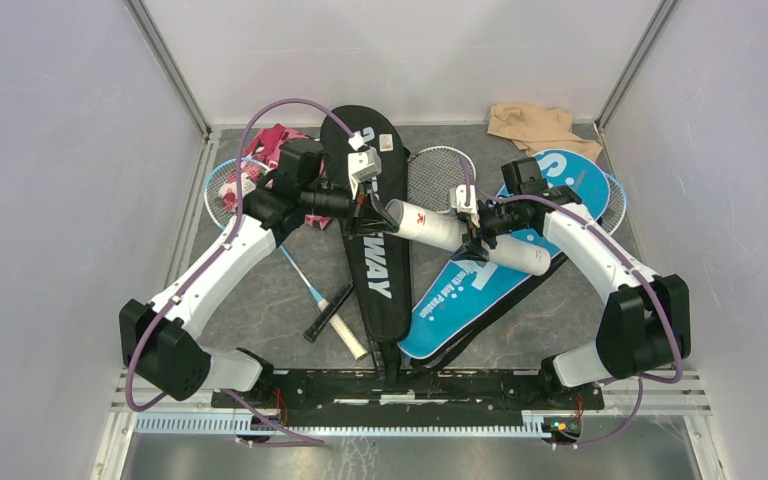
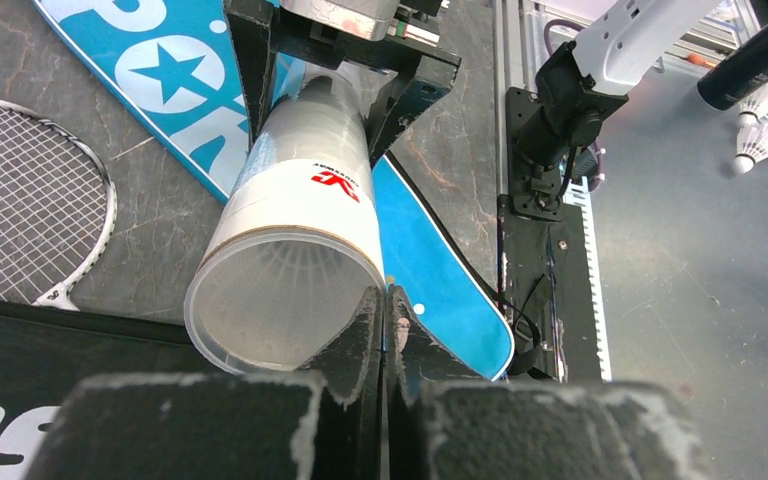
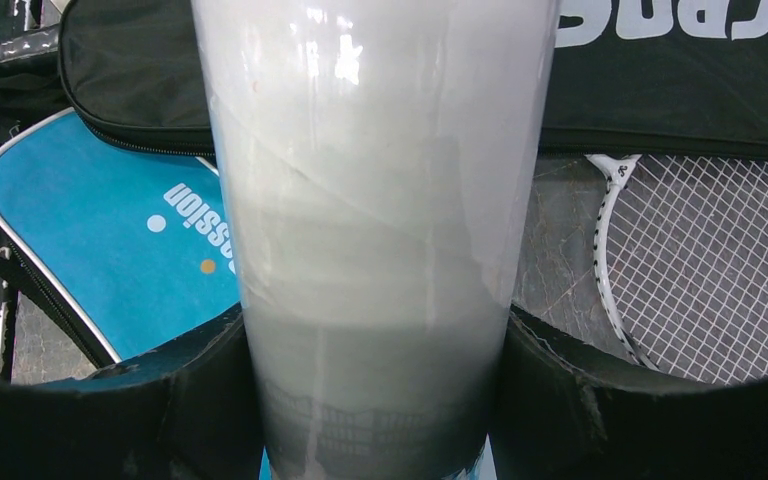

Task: Pack up the badminton gear
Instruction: Close the lid on the shuttle tube.

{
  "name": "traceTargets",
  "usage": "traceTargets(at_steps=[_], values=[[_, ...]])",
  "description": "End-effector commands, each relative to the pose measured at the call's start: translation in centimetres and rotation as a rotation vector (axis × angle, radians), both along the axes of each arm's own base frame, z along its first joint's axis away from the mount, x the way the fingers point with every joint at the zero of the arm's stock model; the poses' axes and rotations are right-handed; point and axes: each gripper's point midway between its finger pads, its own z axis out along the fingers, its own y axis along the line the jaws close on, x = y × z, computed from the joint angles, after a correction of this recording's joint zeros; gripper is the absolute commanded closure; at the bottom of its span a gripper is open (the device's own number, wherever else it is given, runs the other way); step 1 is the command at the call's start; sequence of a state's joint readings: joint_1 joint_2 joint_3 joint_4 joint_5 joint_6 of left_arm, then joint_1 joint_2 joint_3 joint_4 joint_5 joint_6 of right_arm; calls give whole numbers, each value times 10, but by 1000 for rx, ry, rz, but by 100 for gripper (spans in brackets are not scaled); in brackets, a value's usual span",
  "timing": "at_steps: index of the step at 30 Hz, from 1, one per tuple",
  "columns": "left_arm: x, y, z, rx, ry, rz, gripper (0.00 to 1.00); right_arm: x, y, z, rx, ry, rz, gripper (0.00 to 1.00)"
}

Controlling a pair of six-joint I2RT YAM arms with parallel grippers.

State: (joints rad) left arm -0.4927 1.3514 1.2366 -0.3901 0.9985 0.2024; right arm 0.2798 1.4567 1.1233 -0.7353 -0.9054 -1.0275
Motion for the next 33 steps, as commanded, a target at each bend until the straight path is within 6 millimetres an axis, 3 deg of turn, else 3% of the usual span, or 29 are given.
traceTargets(at_steps=[1,4,9,13,24,29,33], values=[[-13,-4,15,-61,4,-74,98,-1,8,23,55,-51,32,93],[-15,-5,13,-62,22,-88,97,-2,8,23,57,-52,34,93],[-9,-5,8,-48,22,-66,77,-3,8,22,55,-51,39,93],[2,-3,7,-35,8,-16,70,-3,8,23,57,-51,42,93],[23,-4,7,-28,0,46,62,-5,9,22,61,-47,52,94],[22,-8,5,-32,34,17,60,-7,9,22,62,-42,55,93],[17,-10,6,-46,62,-21,52,-7,9,21,62,-42,56,94]])
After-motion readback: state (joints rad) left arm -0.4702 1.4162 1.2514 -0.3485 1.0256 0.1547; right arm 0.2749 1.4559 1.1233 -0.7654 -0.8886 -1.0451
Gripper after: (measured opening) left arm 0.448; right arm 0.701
